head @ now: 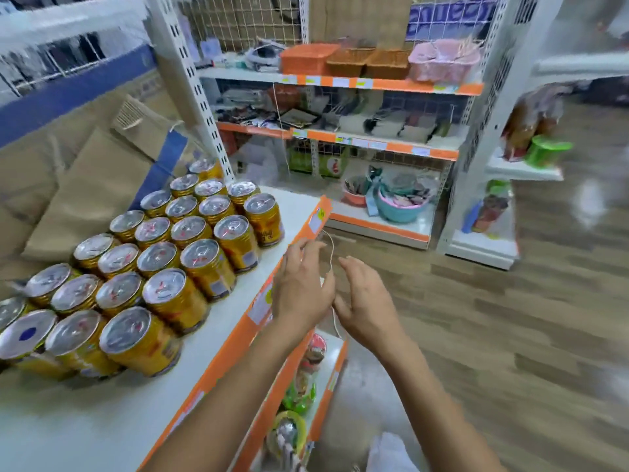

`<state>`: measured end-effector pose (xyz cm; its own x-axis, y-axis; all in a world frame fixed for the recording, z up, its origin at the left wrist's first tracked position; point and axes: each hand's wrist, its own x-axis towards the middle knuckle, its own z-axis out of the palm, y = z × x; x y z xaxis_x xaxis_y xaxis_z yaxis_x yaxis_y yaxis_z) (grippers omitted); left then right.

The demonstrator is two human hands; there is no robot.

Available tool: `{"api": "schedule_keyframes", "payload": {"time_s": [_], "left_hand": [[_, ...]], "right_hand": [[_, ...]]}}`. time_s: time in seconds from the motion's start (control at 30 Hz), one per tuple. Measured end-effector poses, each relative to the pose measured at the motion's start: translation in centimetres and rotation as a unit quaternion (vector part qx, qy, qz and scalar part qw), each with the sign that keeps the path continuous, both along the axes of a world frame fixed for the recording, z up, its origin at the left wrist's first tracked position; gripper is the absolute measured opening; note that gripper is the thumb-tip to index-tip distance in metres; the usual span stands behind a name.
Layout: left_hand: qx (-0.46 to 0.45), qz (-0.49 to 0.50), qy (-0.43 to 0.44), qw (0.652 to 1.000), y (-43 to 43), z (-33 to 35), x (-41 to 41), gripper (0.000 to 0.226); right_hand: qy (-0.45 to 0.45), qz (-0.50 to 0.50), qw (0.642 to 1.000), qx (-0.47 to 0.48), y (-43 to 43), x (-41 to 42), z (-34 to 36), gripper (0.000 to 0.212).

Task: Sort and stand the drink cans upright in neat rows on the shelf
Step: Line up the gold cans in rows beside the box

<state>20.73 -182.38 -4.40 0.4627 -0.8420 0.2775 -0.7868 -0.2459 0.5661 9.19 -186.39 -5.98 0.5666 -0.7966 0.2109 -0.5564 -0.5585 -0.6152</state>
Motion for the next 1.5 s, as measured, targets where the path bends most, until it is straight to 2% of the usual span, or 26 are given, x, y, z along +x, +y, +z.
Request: {"api": "schedule_keyframes", "payload": {"time_s": [0.23, 0.47, 0.6, 0.9, 1.03, 1.17, 1.27, 1.37, 1.5], "left_hand": [[0.005, 0.095, -0.015, 0.995, -7.8, 2.0, 2.9, 0.049], [-0.036, 0.226, -0.026, 0.973, -8.5, 5.8, 11.1, 0.042], [0.005, 0.284, -0.038, 0.958, -9.4, 6.6, 16.4, 0.037], [0.153, 0.31, -0.002, 0.938, -10.9, 5.4, 21.9, 0.048], [0.2, 0.333, -0.01, 0.921, -12.1, 6.2, 24.1, 0.051], [0.236, 0.356, -0.056, 0.903, -14.1, 6.7, 26.2, 0.048], [0.249, 0.363, -0.06, 0.896, -15.3, 6.2, 28.2, 0.057], [0.252, 0.372, -0.027, 0.893, -15.7, 5.3, 28.7, 0.064], [0.176, 0.404, 0.001, 0.898, -15.0, 4.2, 28.6, 0.058]], "right_hand": [[0.016, 0.111, 0.994, 0.004, -11.0, 3.8, 1.5, 0.053], [-0.006, 0.219, 0.976, 0.011, -16.7, 11.2, 1.9, 0.047], [-0.02, 0.242, 0.969, 0.03, -19.3, 15.1, 1.8, 0.045], [0.015, 0.319, 0.945, 0.065, -23.8, 23.2, 0.5, 0.05], [0.039, 0.365, 0.927, 0.07, -26.0, 28.5, 0.3, 0.053], [0.047, 0.416, 0.902, 0.103, -26.7, 33.5, 0.7, 0.054], [0.054, 0.456, 0.879, 0.128, -26.1, 36.5, 0.6, 0.06], [0.025, 0.455, 0.88, 0.137, -25.7, 37.5, -0.2, 0.062], [-0.006, 0.467, 0.873, 0.139, -26.4, 38.6, -1.1, 0.056]]}}
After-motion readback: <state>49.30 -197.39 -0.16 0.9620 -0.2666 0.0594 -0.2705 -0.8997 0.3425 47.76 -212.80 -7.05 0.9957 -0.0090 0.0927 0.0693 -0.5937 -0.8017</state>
